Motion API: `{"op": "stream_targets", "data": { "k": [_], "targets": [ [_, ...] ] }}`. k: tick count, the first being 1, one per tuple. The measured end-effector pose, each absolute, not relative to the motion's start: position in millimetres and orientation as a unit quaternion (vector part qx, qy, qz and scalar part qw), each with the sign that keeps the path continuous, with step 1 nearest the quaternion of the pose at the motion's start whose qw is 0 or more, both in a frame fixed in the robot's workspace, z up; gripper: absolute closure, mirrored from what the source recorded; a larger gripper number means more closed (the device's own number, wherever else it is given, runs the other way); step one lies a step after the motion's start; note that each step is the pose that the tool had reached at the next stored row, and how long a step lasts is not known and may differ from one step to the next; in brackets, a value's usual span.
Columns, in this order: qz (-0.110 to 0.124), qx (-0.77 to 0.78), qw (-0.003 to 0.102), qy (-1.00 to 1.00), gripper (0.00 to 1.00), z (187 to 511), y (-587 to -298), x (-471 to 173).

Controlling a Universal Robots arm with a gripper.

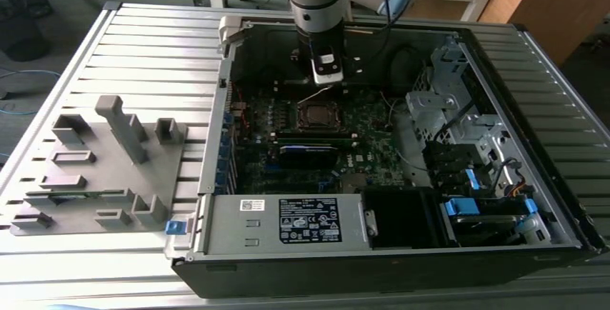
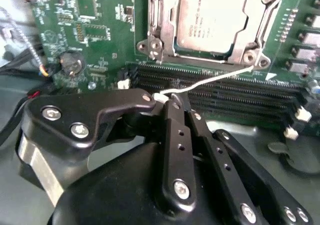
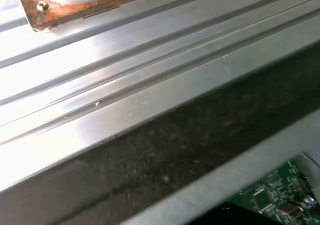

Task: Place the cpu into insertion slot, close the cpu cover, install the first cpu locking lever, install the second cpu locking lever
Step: 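Install the first cpu locking lever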

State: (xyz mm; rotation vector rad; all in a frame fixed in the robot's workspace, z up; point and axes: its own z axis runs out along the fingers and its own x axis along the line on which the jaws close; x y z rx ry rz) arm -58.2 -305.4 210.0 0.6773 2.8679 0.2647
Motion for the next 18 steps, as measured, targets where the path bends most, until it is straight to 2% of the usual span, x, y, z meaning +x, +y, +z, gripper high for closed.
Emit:
{"op": "stream_targets", "data": {
  "k": [5,18],
  "targets": [
    [0.089,0.228,0.091,0.965,0.89,221.9,-305.4,-58.2],
    [0.089,0.228,0.091,0.965,0.89,227.7,-303.5,-58.6]
  ]
}}
